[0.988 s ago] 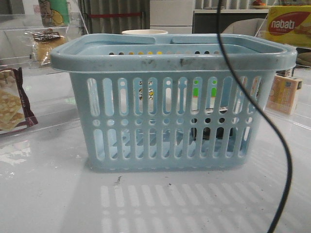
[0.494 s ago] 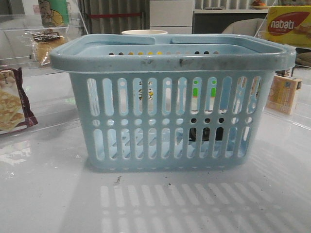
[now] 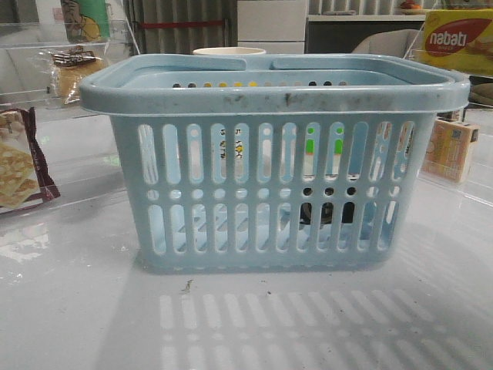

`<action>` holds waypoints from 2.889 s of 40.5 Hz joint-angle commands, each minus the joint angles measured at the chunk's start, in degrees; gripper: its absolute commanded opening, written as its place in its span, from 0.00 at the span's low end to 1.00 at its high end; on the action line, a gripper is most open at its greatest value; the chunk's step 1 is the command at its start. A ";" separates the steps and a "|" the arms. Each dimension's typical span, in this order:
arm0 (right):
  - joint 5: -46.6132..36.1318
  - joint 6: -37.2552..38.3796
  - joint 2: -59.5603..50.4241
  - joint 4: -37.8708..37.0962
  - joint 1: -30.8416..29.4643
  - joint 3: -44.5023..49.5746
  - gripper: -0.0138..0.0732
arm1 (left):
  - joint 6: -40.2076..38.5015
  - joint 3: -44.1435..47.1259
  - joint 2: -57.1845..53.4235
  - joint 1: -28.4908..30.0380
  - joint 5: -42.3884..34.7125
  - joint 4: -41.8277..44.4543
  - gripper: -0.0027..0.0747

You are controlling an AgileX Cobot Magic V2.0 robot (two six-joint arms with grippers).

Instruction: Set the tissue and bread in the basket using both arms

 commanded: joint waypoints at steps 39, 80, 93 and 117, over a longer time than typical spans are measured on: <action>-4.21 0.25 -0.14 -0.48 -0.35 -0.80 0.80 | 0.20 -16.51 31.42 -0.38 -15.33 1.17 0.80; -4.21 0.25 -0.14 -0.48 -0.35 -0.80 0.80 | -0.44 -55.58 78.86 8.87 -28.10 -7.67 0.78; -4.21 0.25 -0.14 -0.48 -0.35 -0.80 0.80 | -0.44 -55.58 79.77 8.76 -30.14 -9.17 0.54; -4.21 0.25 -0.14 -0.48 -0.35 -0.80 0.80 | -0.44 -55.64 71.50 8.76 -16.96 -9.25 0.15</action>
